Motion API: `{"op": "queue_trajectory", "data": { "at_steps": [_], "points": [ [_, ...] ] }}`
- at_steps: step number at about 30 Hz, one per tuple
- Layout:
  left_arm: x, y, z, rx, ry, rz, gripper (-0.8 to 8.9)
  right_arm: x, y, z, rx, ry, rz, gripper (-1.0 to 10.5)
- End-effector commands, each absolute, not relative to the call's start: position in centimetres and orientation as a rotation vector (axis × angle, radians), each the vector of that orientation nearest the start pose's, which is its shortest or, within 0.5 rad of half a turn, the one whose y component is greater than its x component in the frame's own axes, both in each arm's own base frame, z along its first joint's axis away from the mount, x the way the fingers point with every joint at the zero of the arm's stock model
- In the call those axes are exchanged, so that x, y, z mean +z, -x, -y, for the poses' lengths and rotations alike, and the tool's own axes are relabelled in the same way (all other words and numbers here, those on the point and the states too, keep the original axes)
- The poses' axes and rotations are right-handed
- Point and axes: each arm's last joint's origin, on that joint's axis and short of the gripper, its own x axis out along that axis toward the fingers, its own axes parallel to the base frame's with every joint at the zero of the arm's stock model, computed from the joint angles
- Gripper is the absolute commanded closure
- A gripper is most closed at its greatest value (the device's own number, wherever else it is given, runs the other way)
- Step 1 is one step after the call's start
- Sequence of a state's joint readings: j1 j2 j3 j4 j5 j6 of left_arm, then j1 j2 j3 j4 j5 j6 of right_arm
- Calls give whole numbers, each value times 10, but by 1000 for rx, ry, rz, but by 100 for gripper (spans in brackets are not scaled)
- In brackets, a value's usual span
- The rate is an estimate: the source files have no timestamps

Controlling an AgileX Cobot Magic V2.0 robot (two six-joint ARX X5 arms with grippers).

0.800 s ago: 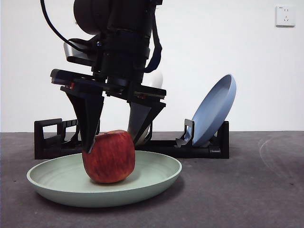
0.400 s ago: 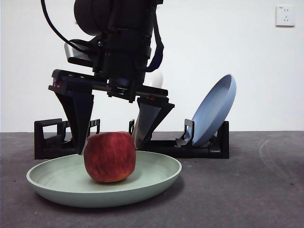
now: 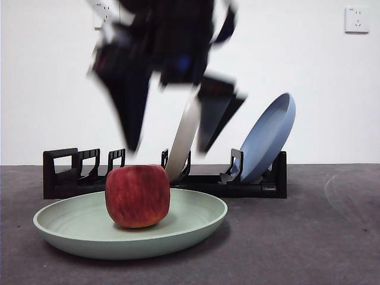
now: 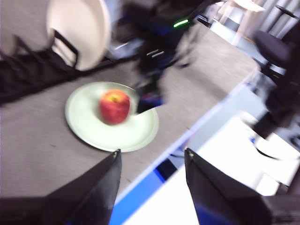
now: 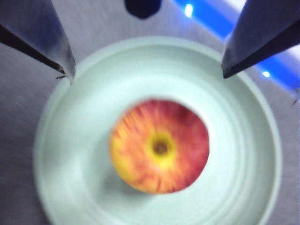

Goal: Take the green plate from the plate rack,put the plate on the table,take the apple from the table,put the apple in the plate

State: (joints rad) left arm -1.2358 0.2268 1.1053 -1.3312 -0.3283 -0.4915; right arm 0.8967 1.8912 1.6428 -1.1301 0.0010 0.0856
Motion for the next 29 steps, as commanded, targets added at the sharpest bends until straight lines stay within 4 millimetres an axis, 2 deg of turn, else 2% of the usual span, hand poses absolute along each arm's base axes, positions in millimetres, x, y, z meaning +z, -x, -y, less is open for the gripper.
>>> {"op": "queue_trajectory", "data": {
  "at_steps": [1, 5, 8, 12, 18, 21, 24, 29],
  "points": [
    [348, 4, -41, -767, 131, -531, 585, 291, -227, -272, 672, 535, -1243, 415],
    [352, 2, -36, -771, 143, -516, 585, 334, -209, -235, 645, 502, -1201, 415],
    [355, -2, -30, -740, 130, -507, 585, 364, -186, -204, 636, 485, -1181, 415],
    [359, -7, -19, -691, 100, -505, 585, 399, -158, -172, 650, 411, -1053, 415],
    [366, -16, 9, -682, 56, -535, 585, 434, -115, -127, 702, 272, -903, 416],
    [369, -21, 26, -679, 47, -542, 585, 440, -98, -110, 742, 227, -862, 416],
    [373, -27, 43, -668, 47, -536, 585, 435, -85, -95, 750, 203, -852, 416],
    [377, -37, 68, -615, 48, -498, 585, 406, -71, -80, 725, 205, -900, 416]
  ]
}}
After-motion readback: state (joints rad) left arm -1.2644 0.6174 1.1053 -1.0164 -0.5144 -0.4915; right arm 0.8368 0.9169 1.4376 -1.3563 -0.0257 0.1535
